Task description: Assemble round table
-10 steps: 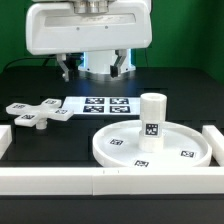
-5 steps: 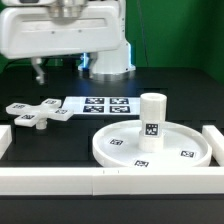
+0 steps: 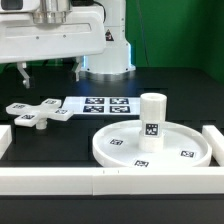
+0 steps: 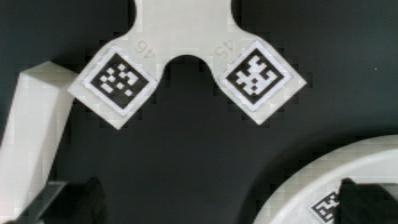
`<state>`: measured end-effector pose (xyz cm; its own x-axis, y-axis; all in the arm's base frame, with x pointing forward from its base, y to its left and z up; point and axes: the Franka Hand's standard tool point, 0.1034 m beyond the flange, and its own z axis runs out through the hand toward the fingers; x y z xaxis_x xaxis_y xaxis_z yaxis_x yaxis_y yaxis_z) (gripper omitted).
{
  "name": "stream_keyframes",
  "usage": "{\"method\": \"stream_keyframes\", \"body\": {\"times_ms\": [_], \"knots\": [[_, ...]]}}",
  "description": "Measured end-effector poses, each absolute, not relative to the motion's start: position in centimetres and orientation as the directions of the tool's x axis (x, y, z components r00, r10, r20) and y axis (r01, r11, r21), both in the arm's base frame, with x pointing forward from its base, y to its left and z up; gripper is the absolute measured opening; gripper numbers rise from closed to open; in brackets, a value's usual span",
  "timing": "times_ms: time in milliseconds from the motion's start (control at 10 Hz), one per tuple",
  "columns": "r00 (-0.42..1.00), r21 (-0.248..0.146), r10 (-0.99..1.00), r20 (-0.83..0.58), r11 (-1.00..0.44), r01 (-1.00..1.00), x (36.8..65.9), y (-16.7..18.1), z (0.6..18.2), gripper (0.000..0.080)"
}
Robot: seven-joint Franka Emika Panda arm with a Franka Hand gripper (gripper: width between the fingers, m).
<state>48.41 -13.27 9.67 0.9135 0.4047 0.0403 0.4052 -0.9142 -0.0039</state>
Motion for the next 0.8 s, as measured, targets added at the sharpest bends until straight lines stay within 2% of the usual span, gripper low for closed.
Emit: {"method": "stream_keyframes", "body": {"times_ms": [200,400,800], "knots": [[0.914,-0.007,0.405,0.015,-0.914,0.405,47.1,-14.7,7.9,0.0649],[0.906,-0.026,0.424,-0.005,-0.906,0.423,45.7,-15.7,6.6,0.0649],[0.905,-0.025,0.425,-0.004,-0.905,0.425,45.9,-15.5,6.6,0.0649]]}}
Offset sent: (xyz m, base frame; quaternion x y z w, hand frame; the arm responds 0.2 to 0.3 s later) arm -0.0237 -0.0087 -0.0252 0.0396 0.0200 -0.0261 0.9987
